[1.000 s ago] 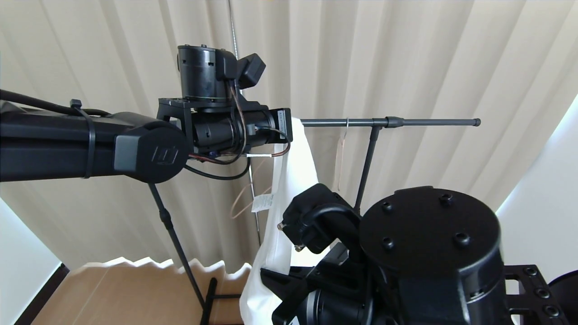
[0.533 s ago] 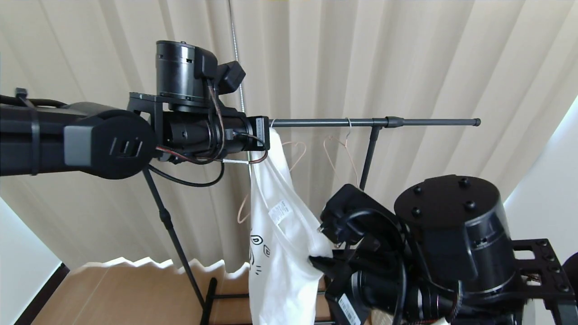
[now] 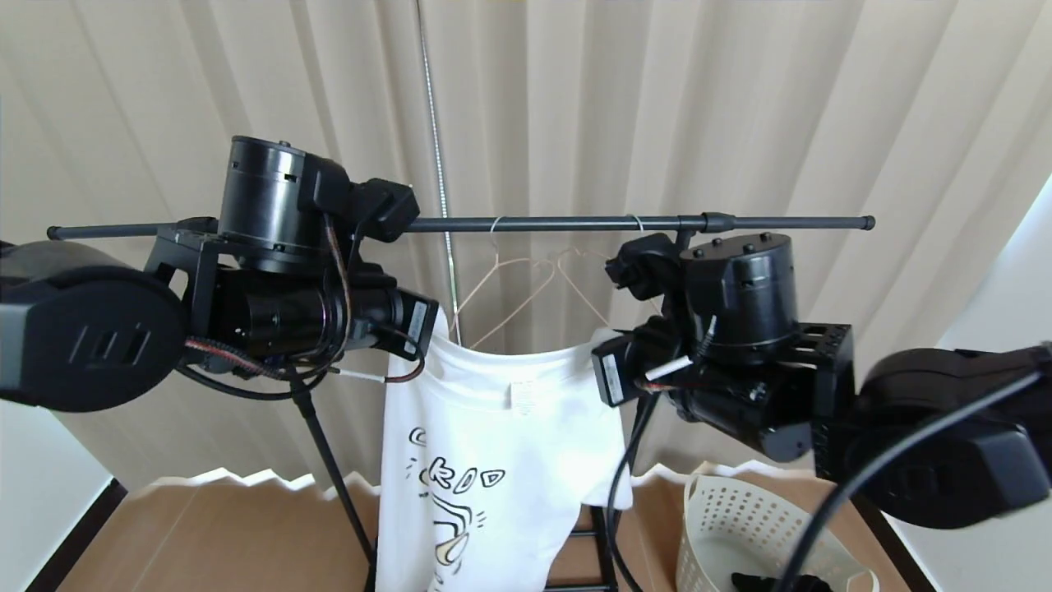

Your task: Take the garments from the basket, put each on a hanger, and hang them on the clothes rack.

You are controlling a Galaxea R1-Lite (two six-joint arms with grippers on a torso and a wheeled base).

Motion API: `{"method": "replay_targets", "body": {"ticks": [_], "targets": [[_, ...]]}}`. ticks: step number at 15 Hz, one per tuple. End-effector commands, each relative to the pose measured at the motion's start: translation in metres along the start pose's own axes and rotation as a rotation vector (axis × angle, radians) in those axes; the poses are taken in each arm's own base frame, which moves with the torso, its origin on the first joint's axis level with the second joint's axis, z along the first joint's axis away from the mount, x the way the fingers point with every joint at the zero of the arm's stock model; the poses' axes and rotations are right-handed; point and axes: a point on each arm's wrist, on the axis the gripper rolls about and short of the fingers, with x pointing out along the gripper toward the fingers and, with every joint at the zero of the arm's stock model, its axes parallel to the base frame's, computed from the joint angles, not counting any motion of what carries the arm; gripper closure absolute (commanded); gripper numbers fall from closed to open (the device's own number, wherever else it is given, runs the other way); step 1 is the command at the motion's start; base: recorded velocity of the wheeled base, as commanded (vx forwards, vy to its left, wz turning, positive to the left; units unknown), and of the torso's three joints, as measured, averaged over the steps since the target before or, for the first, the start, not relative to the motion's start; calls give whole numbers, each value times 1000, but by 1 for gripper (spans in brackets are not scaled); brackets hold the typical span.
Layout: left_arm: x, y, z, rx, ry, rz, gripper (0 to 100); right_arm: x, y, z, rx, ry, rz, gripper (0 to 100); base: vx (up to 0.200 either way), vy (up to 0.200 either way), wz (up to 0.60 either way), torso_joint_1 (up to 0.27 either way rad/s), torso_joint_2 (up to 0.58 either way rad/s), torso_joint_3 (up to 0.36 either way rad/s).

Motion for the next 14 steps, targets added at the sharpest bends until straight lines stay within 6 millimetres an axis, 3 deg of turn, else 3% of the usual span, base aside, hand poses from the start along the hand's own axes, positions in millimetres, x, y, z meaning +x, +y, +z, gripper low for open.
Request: {"method": "replay_targets", "body": {"ticks": [1,3,6,11,14], "targets": [[-9,-8,-13,19,31,-25,100,43,7,-5,85,-23,-95,100,0,0,0,0,0,0],[-16,-26,-35,23,92,-83,100,66,15,0,138,-109,-217,100,0,0,0,0,0,0],[-24,-57,-54,-36,152,-166,100,68,25,8,181,-197,-185,100,0,0,0,0,0,0],[-34,-104,-48,-212,165,-301,100,51,45,23,264,-256,-115,100,0,0,0,0,0,0],[-36,-122,-43,-231,163,-349,100,42,48,30,284,-274,-97,100,0,0,0,0,0,0]]}}
